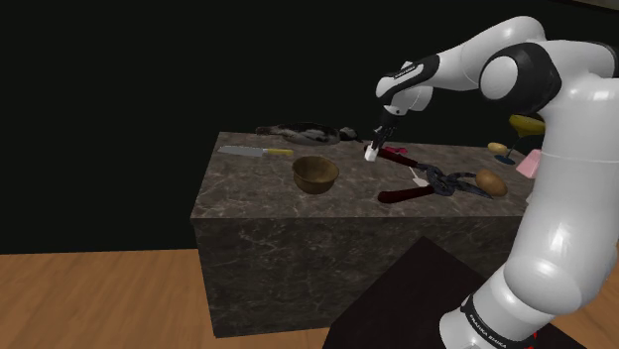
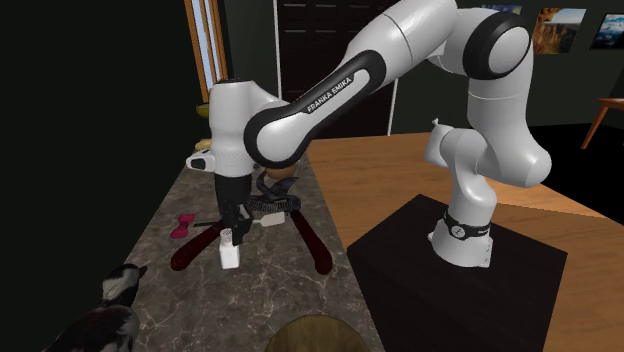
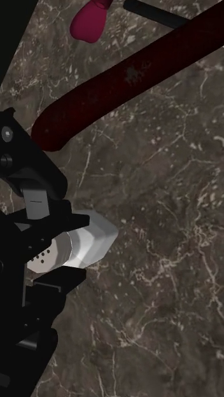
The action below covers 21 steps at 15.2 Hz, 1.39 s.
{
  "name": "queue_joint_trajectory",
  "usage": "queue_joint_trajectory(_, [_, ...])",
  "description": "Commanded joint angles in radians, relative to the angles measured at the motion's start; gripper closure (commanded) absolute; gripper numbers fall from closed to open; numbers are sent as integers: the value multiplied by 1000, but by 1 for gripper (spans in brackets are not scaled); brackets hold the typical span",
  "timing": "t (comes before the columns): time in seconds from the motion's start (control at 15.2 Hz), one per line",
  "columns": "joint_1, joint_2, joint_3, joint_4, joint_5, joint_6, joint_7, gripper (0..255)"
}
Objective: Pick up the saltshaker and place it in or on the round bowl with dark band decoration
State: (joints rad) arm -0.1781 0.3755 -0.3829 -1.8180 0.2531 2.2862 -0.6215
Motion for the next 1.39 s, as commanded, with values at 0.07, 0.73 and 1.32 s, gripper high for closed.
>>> queue_joint_trajectory(0.07, [5,-21,-6,11,-13,-30,10,255])
queue_joint_trajectory(0.73, [12,-73,-20,78,-48,-144,38,255])
queue_joint_trajectory(1.32, [14,-103,-28,160,-70,-252,57,255])
